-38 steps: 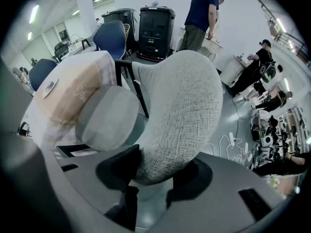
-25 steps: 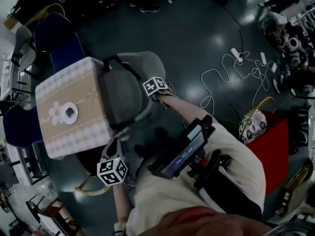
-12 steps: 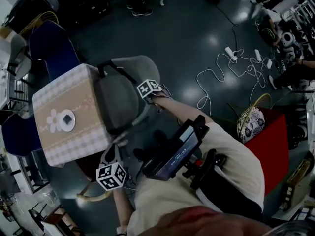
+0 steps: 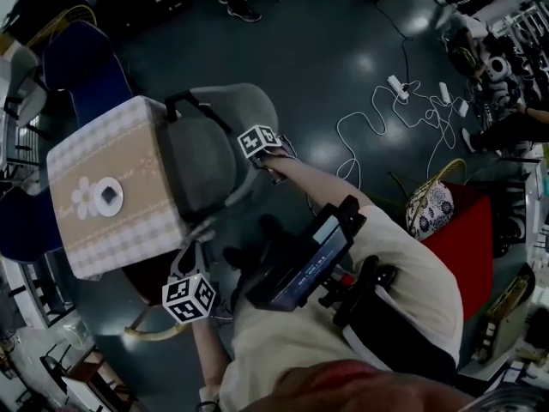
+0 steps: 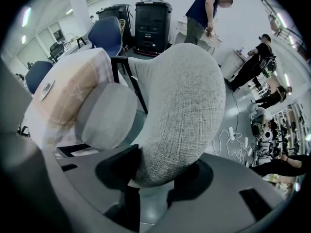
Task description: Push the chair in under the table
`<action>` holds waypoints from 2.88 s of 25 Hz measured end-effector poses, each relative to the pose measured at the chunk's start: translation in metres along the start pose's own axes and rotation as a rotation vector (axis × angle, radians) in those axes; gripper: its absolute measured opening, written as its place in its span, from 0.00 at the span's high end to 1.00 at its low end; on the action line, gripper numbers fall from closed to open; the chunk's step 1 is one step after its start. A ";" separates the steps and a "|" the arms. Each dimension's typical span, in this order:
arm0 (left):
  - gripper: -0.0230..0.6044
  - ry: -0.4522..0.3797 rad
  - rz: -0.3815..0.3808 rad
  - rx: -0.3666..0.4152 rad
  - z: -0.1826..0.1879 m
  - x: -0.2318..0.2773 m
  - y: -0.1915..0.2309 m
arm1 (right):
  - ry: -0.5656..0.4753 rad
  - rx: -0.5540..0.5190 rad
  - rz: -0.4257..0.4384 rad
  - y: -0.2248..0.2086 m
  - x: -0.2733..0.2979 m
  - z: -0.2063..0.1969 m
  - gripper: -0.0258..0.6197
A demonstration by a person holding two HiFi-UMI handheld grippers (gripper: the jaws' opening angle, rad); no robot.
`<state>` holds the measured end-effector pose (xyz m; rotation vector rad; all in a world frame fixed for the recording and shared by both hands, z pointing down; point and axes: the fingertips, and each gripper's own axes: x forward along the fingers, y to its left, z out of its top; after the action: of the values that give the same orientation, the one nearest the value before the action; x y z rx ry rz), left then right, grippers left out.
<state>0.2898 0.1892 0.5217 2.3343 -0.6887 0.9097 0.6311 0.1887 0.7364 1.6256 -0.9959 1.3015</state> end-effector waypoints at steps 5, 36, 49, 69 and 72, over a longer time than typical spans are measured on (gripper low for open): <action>0.95 -0.006 -0.061 -0.002 0.004 0.012 -0.007 | -0.005 0.016 -0.020 -0.020 0.003 0.001 0.65; 0.95 -0.223 -0.262 0.090 0.023 -0.060 0.027 | -0.721 -0.027 0.437 0.191 -0.254 -0.047 0.94; 0.95 -0.228 -0.199 0.186 0.022 -0.076 -0.020 | -0.734 -0.163 0.738 0.230 -0.303 -0.097 0.94; 0.95 -0.293 0.128 0.061 -0.028 -0.104 -0.094 | -0.680 -0.252 1.132 0.197 -0.338 -0.168 0.94; 0.95 -0.300 0.188 0.021 -0.043 -0.119 -0.094 | -0.667 -0.270 1.167 0.203 -0.339 -0.180 0.94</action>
<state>0.2531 0.3159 0.4349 2.4829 -1.0388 0.6493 0.3276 0.3136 0.4512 1.2435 -2.6525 1.1656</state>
